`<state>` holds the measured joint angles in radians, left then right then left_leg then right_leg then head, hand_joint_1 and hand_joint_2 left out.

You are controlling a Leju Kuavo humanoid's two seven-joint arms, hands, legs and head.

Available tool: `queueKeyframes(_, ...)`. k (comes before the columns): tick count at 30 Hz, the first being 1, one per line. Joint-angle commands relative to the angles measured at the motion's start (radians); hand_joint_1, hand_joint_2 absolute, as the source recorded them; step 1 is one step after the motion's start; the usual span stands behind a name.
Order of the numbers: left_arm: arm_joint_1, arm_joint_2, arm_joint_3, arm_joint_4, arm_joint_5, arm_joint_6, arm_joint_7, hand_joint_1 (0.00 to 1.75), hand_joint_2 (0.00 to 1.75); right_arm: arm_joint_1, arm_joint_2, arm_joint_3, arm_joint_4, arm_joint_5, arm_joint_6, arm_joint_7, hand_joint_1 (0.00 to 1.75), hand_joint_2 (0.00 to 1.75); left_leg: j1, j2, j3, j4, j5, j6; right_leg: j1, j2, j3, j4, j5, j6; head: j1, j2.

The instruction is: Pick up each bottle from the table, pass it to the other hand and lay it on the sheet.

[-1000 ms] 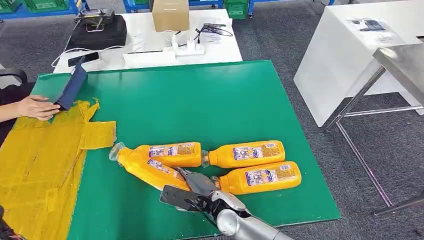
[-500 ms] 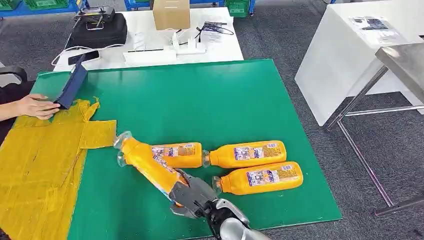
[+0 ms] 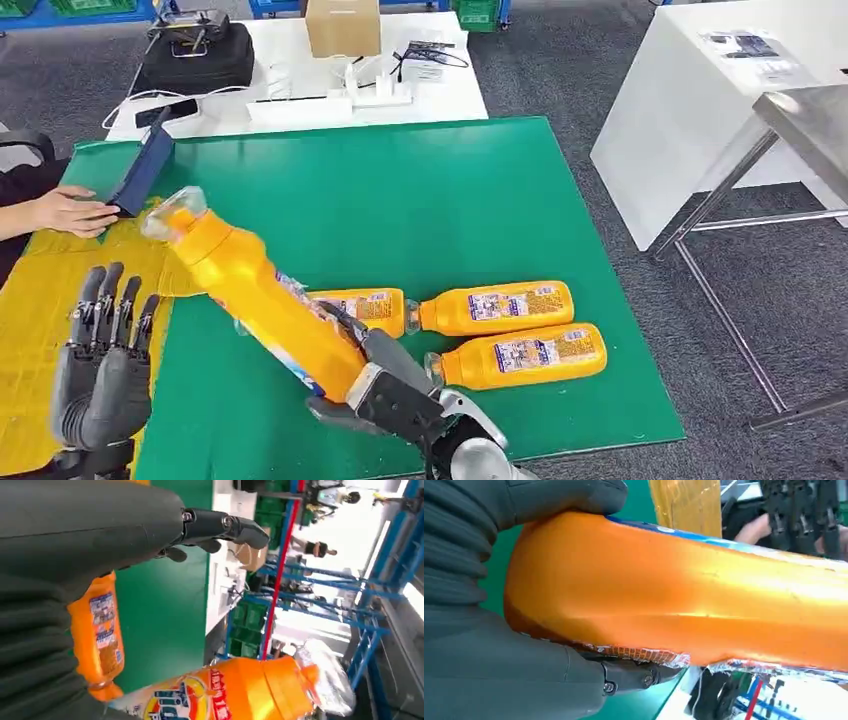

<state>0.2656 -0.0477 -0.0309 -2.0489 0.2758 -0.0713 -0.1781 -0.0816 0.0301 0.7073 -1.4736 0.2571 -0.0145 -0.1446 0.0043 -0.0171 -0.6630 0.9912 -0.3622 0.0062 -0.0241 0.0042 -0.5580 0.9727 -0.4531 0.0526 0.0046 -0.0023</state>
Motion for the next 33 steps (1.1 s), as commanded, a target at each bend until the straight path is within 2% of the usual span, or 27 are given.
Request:
queueKeyframes(1, -0.004, 0.044, -0.07, 0.048, 0.015, -0.009, 0.001, 0.0, 1.75, -0.03, -0.026, 0.028, -0.003, -0.005, 0.001, -0.003, 1.75, 1.75, 0.001, 0.001, 0.004, 0.0, -0.002, 0.0, 0.001, 0.0, 0.005, -0.001, -0.002, -0.003, 0.0, 0.0)
queueKeyframes(5, -0.004, 0.044, -0.07, 0.048, 0.015, -0.009, 0.001, 0.0, 1.75, -0.03, -0.026, 0.028, -0.003, -0.005, 0.001, -0.003, 1.75, 1.75, 0.001, 0.002, 0.005, 0.001, -0.003, 0.0, 0.002, -0.001, 0.006, -0.001, -0.002, -0.003, 0.0, 0.0)
queueKeyframes(10, -0.011, 0.037, -0.08, 0.052, 0.021, -0.043, -0.002, 0.0, 1.75, -0.048, -0.03, 0.057, -0.006, 0.002, 0.018, 0.004, 1.75, 1.75, 0.001, 0.001, 0.001, 0.0, -0.001, 0.0, 0.001, 0.0, -0.004, 0.0, -0.001, -0.002, 0.0, 0.0)
queueKeyframes(25, -0.036, 0.038, -0.104, 0.1, 0.046, -0.089, -0.007, 0.0, 1.75, -0.176, -0.029, 0.31, 0.085, 0.102, 0.09, -0.012, 1.75, 1.75, 0.001, 0.003, 0.005, 0.0, -0.002, -0.001, 0.002, 0.001, 0.001, -0.001, -0.001, -0.003, 0.0, 0.0)
queueKeyframes(33, -0.041, 0.056, -0.117, 0.112, 0.033, -0.104, -0.017, 0.0, 1.75, -0.192, -0.04, 0.342, 0.07, 0.115, 0.096, -0.013, 1.75, 1.75, 0.001, 0.0, 0.003, -0.001, -0.001, -0.001, 0.001, -0.001, -0.005, -0.001, -0.001, -0.003, 0.0, 0.0)
